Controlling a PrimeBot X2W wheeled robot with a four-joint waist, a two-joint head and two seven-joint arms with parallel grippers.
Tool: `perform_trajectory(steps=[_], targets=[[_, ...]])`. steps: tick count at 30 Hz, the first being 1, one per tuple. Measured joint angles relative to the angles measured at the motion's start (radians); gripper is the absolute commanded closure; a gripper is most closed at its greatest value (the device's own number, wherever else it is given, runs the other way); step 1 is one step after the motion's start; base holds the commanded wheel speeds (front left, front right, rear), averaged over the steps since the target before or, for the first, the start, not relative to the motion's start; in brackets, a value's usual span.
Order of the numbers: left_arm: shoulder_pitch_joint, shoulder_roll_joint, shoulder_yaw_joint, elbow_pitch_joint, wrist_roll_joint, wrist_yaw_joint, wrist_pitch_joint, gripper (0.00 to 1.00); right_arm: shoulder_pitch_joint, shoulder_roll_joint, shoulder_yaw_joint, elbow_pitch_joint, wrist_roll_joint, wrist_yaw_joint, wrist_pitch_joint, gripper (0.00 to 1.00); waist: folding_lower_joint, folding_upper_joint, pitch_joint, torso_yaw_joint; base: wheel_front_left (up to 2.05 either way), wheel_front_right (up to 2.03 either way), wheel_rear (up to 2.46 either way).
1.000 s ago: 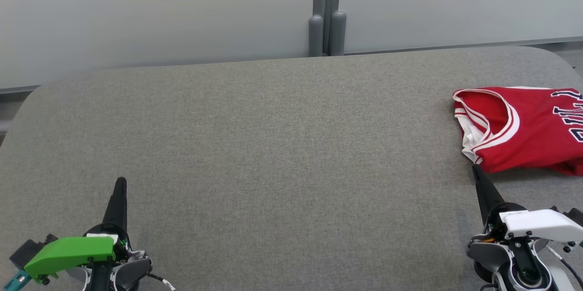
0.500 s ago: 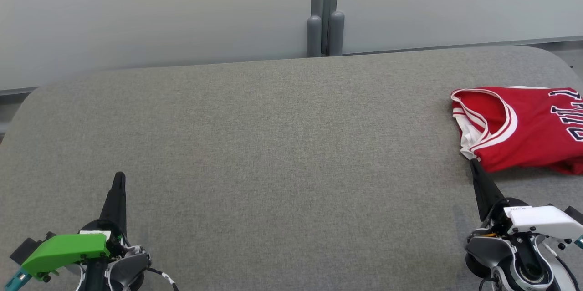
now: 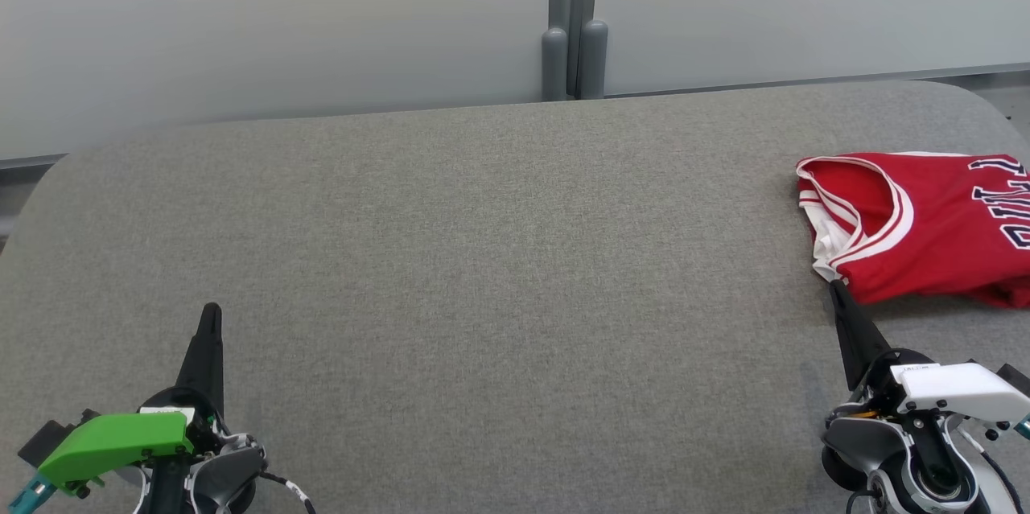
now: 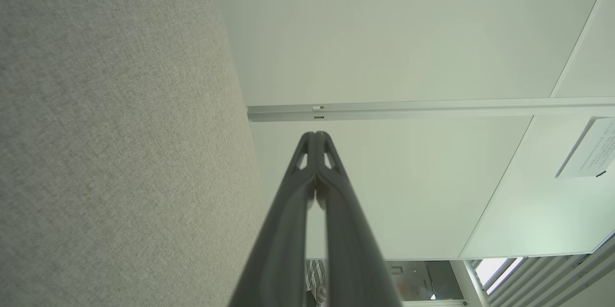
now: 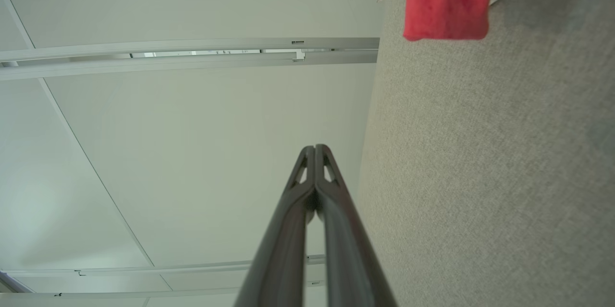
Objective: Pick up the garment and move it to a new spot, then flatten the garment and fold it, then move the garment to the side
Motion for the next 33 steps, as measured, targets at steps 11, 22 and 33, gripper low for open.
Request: perform_trajectory(steps=[11,22,33], targets=[[0.000,0.000,0.000,0.000,0.000,0.000,0.000,1.00,0.000,0.000,0.000,0.000,0.000,0.000,0.000,1.00,0.0000,0.0000,0.000,0.000,0.00,0.00,0.00],[0.000,0.000,0.000,0.000,0.000,0.000,0.000,1.00,0.000,0.000,0.000,0.000,0.000,0.000,0.000,1.00,0.0000,0.0000,0.000,0.000,0.00,0.00,0.00],[0.000,0.000,0.000,0.000,0.000,0.000,0.000,1.00,0.000,0.000,0.000,0.000,0.000,0.000,0.000,1.00,0.0000,0.0000,0.000,0.000,0.00,0.00,0.00]])
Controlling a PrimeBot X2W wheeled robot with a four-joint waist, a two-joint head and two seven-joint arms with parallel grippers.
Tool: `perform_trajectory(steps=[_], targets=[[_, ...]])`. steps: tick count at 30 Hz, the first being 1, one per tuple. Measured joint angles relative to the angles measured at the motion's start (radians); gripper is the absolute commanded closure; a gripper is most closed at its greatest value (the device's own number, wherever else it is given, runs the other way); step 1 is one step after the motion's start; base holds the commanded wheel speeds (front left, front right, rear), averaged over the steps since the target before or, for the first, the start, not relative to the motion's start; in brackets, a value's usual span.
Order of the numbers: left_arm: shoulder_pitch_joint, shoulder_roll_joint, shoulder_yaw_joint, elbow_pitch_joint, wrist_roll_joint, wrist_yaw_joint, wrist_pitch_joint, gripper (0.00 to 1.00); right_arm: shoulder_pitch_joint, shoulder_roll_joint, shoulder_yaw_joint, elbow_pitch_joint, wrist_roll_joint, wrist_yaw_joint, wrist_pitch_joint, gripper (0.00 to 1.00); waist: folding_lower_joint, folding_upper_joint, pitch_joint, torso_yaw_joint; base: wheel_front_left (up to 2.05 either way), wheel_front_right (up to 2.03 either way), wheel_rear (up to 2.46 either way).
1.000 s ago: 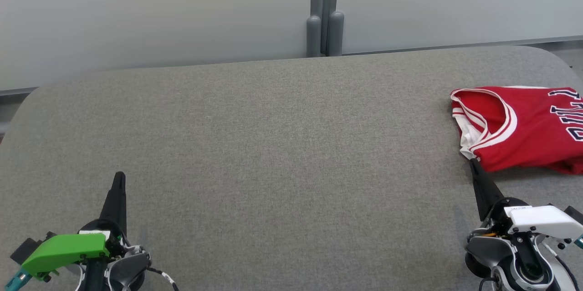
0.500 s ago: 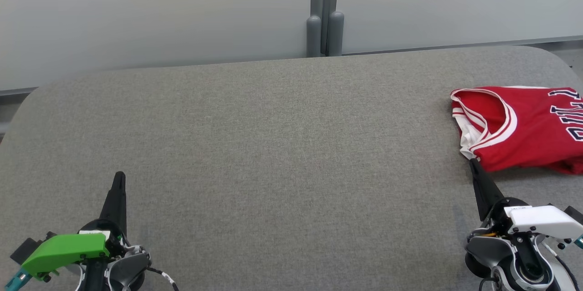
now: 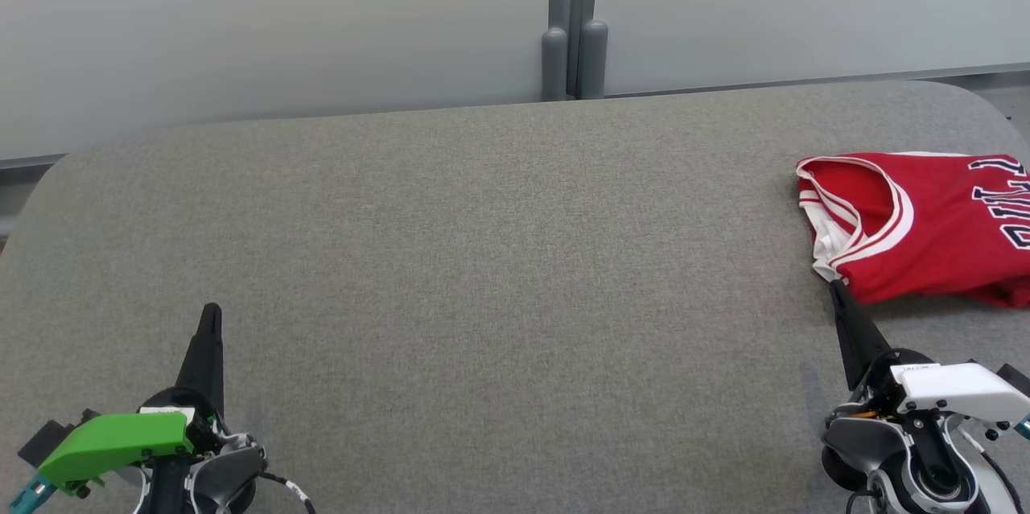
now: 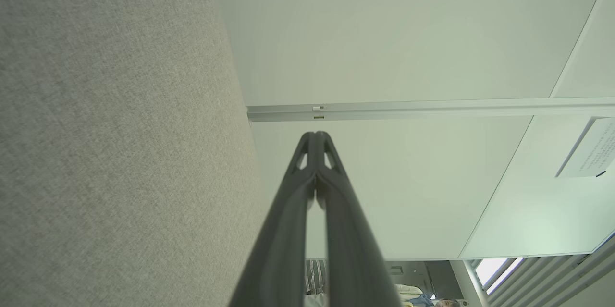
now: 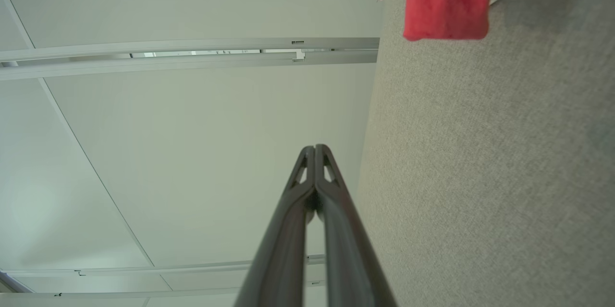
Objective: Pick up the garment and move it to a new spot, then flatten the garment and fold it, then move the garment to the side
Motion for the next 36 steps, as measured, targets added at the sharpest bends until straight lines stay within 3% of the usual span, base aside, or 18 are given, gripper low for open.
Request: perform_trajectory(steps=[36], targets=[[0.000,0.000,0.000,0.000,0.000,0.000,0.000,1.00,0.000,0.000,0.000,0.000,0.000,0.000,0.000,1.00,0.0000,0.0000,0.000,0.000,0.00,0.00,0.00]])
